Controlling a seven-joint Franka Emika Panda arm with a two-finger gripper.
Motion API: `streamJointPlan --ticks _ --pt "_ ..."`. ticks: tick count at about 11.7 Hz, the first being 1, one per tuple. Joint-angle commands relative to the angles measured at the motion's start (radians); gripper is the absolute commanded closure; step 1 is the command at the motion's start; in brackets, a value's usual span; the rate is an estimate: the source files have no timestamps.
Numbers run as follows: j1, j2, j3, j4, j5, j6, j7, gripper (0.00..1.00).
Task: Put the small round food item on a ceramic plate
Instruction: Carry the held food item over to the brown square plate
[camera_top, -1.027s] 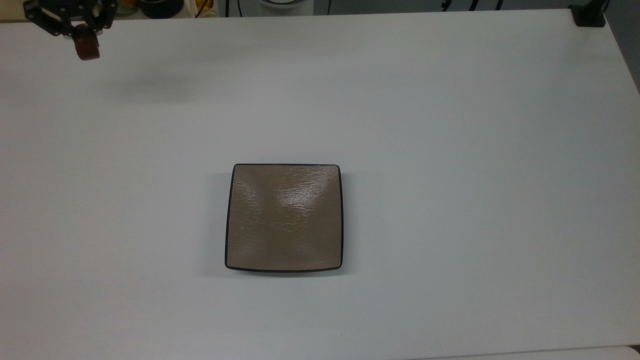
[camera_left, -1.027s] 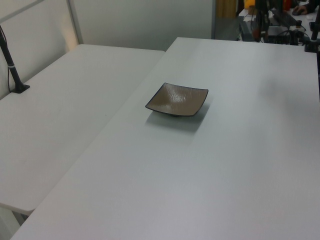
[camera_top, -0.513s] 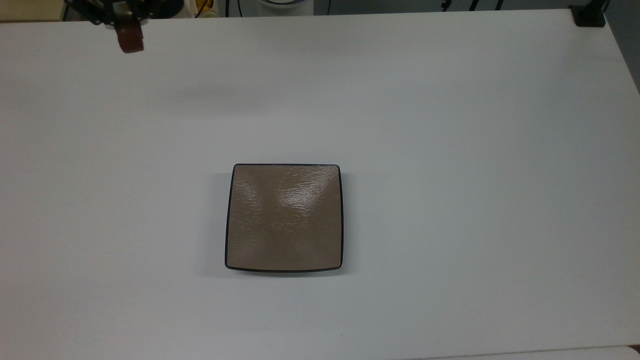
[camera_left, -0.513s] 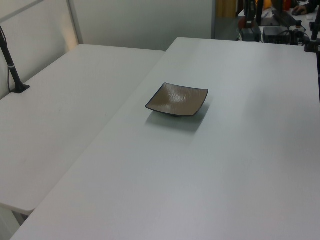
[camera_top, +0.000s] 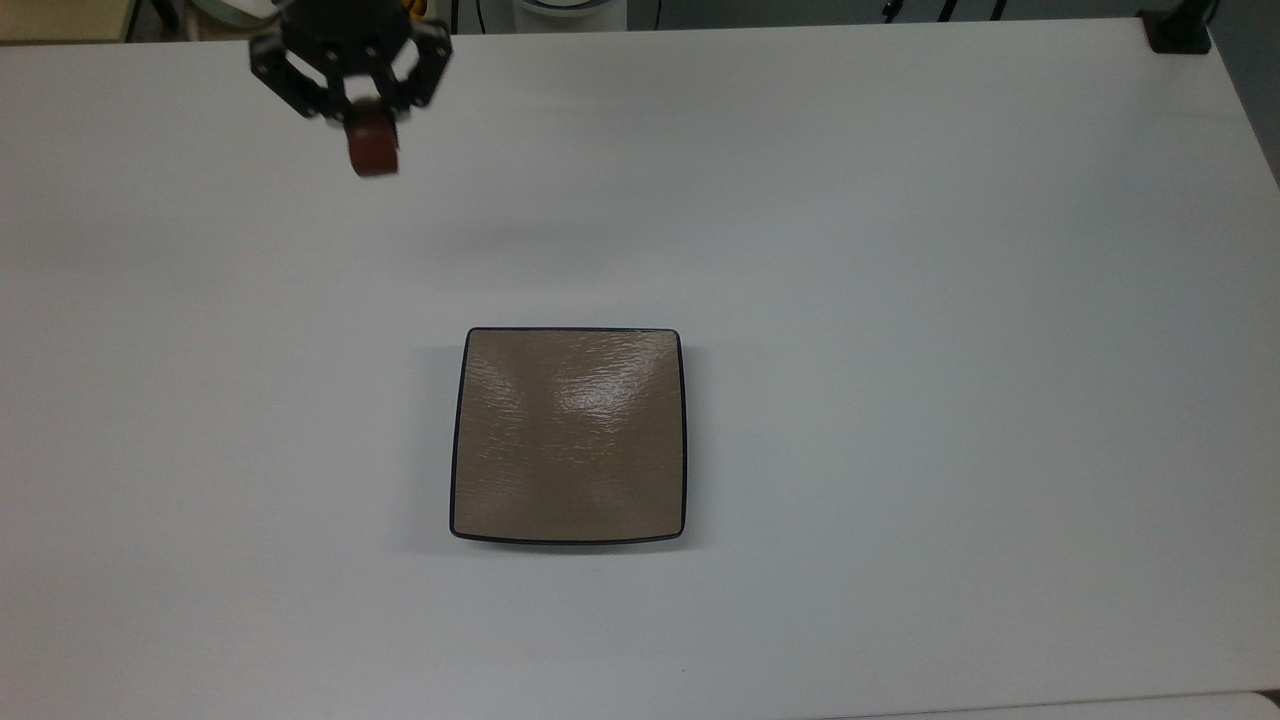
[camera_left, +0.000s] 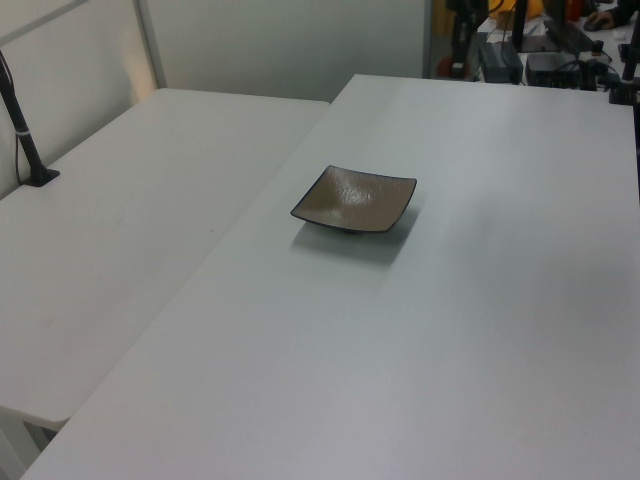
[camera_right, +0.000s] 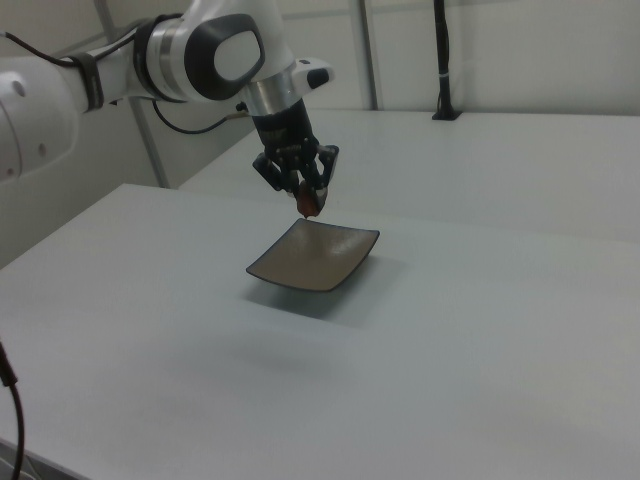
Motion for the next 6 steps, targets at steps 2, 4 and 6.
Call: streamJointPlan --ticks 2,4,6 --pt "0.066 0.125 0.006 0.024 0.028 0.221 0.179 0.73" --pt "0.089 0.191 0.006 0.024 0.05 0.32 0.232 0.73" --pt "0.113 0.242 0.003 0.022 0.05 0.393 0.274 0.73"
